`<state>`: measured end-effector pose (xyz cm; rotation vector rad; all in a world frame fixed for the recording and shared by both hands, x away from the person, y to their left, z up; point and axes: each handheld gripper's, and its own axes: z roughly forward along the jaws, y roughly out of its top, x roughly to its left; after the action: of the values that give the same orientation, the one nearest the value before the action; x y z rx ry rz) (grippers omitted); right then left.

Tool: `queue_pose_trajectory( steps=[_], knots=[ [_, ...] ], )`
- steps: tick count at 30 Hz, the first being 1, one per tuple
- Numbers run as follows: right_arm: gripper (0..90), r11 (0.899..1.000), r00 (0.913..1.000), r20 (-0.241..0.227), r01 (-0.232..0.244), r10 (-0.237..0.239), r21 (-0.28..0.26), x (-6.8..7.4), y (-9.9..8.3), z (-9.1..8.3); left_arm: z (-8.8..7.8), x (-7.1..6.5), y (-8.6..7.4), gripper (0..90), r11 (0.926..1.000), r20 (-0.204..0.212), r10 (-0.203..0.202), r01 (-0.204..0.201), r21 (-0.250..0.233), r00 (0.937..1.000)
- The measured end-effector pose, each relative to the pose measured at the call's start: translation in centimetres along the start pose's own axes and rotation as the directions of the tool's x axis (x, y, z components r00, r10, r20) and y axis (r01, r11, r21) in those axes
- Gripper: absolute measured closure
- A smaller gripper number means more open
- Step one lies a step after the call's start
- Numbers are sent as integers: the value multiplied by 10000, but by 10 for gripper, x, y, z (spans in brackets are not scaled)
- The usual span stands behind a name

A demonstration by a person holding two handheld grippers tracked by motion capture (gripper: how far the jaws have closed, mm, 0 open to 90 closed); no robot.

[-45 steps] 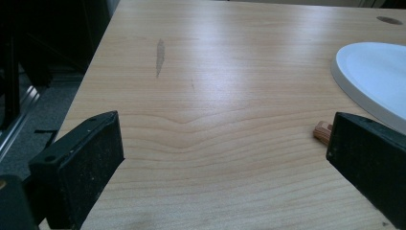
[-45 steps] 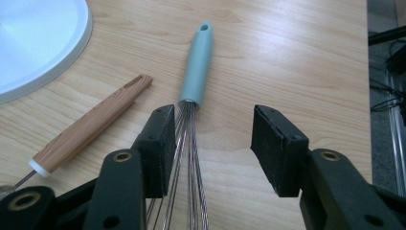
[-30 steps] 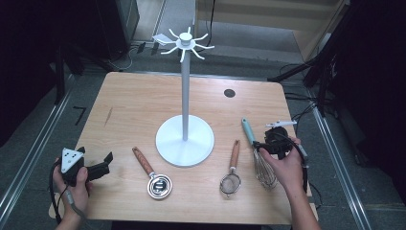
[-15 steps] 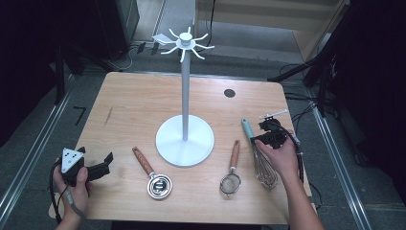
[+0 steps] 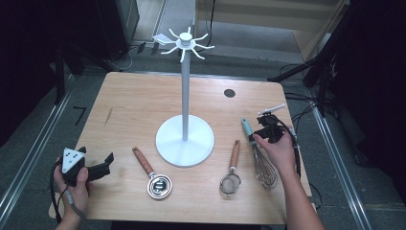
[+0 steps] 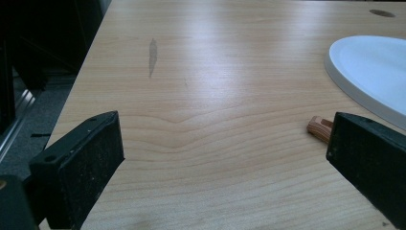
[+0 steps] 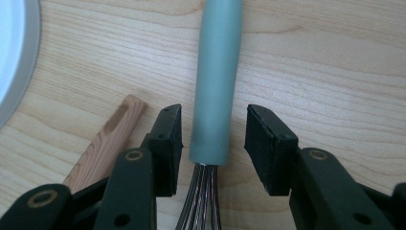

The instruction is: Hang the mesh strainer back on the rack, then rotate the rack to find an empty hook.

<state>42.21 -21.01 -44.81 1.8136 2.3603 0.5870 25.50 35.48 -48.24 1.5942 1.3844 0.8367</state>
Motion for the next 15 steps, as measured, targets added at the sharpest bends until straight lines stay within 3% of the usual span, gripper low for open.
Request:
queue_pose_trajectory(
  steps=[5,15],
  knots=[
    [596,9988,10000,-67,-61,65,479,3,4,9,0,0,0,0,10000,3,1,-1,13,10000],
    [600,9978,9997,246,-6,-10,669,7,11,17,0,1,0,0,10000,41,3,-3,27,10000]
  ],
)
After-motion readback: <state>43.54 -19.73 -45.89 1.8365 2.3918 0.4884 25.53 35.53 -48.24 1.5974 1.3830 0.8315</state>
